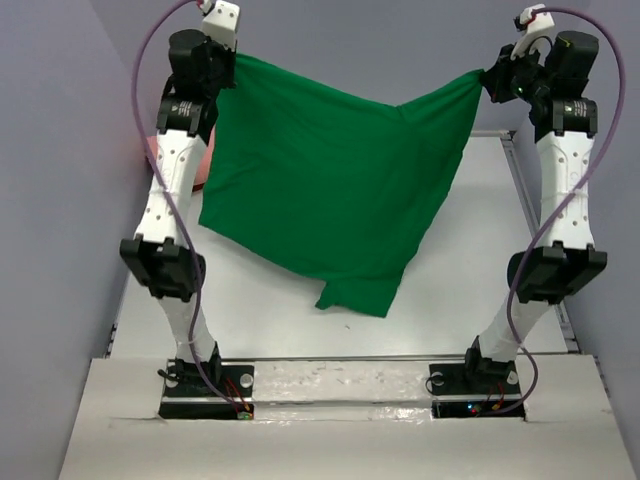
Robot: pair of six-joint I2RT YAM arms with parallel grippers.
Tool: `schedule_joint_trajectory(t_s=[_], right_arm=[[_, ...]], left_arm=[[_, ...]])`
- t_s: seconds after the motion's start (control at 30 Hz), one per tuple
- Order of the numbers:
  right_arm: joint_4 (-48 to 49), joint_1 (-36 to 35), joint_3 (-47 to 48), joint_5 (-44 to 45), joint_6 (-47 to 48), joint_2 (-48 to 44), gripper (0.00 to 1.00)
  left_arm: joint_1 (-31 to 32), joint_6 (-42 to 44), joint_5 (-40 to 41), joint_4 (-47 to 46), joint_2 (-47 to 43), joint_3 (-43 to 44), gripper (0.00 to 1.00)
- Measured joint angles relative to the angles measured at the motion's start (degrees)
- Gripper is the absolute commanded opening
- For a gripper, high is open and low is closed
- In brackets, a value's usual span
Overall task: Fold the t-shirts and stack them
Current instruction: Flatten out the tshirt
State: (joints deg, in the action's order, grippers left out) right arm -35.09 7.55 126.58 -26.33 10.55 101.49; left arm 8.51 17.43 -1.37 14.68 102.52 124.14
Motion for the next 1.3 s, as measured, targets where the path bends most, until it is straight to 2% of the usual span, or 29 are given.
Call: schedule_joint_trajectory(t_s=[0.07, 0.17, 0.27, 0.43, 0.57, 0.73, 0.9, 1.03, 1.07, 1.1, 1.13, 1.17, 1.2, 1.27, 1.3], right_arm=[[0.0, 0.3, 3.6, 0.1, -0.1, 5.0, 0.0], [-0.6, 0.9, 11.5, 0.2, -0.4, 12.8, 0.0], [-0.5, 1.5, 18.1, 0.4, -0.8, 18.1, 0.0], [-0.5, 1.9, 20.7, 0.4, -1.4, 17.9, 0.0], [-0.4, 1.9, 20.8, 0.3, -1.4, 14.9, 0.0], [0.0, 1.9, 18.2, 0.0, -1.5, 6.5, 0.0], [0.8, 1.9, 8.0, -1.6, -1.6, -6.2, 0.0], [1.7, 1.9, -4.1, -3.3, -1.4, -16.9, 0.0], [1.8, 1.9, -8.5, -3.8, -1.3, -19.9, 0.0], [2.0, 1.9, -13.3, -4.0, -1.2, -23.3, 0.0], [1.2, 1.9, -17.2, -4.3, -1.0, -26.0, 0.27], [0.0, 1.9, -22.2, -4.6, -0.5, -29.2, 0.46], [-1.8, 1.9, -25.4, -4.8, -0.3, -31.4, 0.57], [-3.6, 1.9, -30.8, -5.2, 0.6, -34.5, 0.67], [-3.9, 1.9, -36.0, -5.2, 1.3, -37.8, 0.8]], left_arm=[[0.0, -0.1, 0.1, 1.0, 8.5, 6.1, 0.0], [0.3, -0.2, 0.2, 1.9, 15.9, 10.7, 0.0], [1.2, 0.0, 1.4, 3.6, 19.3, 12.2, 0.0], [2.7, -0.2, 1.6, 3.6, 18.5, 14.0, 0.0], [4.0, -0.2, 1.7, 3.6, 13.9, 14.0, 0.0], [5.4, 0.0, 1.9, 3.1, 3.4, 12.4, 0.0], [6.0, 0.3, 1.9, 0.3, -11.4, 1.2, 0.0], [5.9, 0.8, -0.2, -1.3, -23.2, -15.0, 0.0], [5.9, 1.0, -1.2, -1.6, -25.8, -20.1, 0.03], [5.8, 1.2, -2.1, -1.7, -28.0, -24.9, 0.24], [5.7, 2.1, -4.2, 0.1, -30.6, -30.8, 0.98], [5.6, 2.0, -5.5, 1.3, -31.8, -34.0, 0.99], [5.6, 3.2, -7.4, 4.0, -32.7, -37.6, 0.99], [5.6, 4.0, -10.8, 6.4, -33.4, -43.6, 0.99], [5.6, 4.7, -13.0, 8.3, -34.1, -47.9, 0.99]])
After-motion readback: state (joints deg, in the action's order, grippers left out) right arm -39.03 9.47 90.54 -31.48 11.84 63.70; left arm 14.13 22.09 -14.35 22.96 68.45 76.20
